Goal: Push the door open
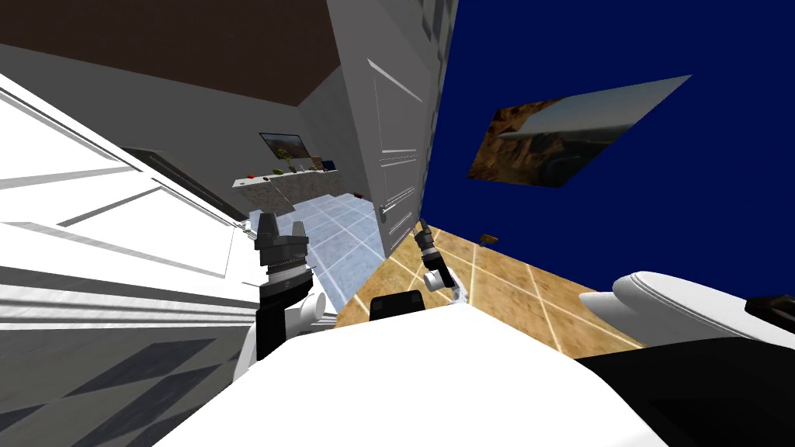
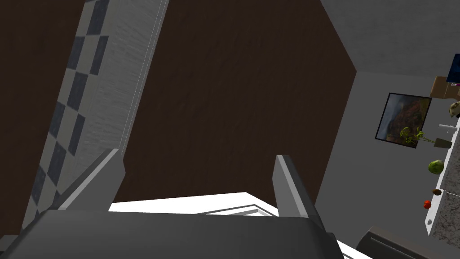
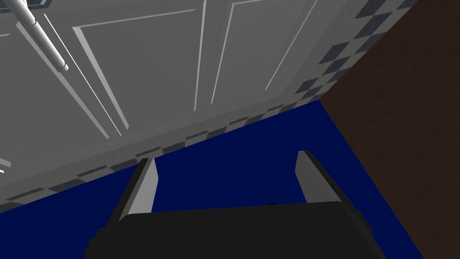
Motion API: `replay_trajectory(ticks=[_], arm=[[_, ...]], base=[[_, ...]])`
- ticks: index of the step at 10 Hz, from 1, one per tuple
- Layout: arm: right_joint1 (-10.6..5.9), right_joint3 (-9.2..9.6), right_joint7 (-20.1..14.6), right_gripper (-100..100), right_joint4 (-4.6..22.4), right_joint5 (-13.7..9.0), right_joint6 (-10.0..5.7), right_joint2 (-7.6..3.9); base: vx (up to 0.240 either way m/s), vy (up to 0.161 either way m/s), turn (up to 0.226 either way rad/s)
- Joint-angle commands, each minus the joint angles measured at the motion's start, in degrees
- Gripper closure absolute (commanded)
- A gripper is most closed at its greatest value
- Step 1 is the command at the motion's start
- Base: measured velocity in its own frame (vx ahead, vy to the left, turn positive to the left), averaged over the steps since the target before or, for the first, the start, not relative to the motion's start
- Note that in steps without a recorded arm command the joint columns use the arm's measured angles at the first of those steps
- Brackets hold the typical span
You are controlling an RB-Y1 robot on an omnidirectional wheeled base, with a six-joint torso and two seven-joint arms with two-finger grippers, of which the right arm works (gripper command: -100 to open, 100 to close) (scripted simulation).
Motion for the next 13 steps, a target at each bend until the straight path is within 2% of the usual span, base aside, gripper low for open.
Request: replay_trajectory(ticks=[1, 7, 9, 11, 13], arm=[[-1.83, 1.05, 0.17, -100, 2.37, 0.06, 1.34, -0.32], [-6.45, 5.03, 0.97, -100, 11.01, 0.71, 2.94, -0.3], [-7.34, 5.79, 1.13, -100, 12.66, 0.83, 3.25, -0.26], [-9.05, 7.26, 1.43, -100, 15.86, 1.07, 3.84, -0.12], [-9.87, 7.96, 1.57, -100, 17.39, 1.19, 4.13, -0.04]], base=[[0.161, -0.126, 0.215], [0.133, -0.136, 0.147], [0.091, -0.096, 0.109], [0.095, -0.114, 0.156], [0.117, -0.151, 0.098]])
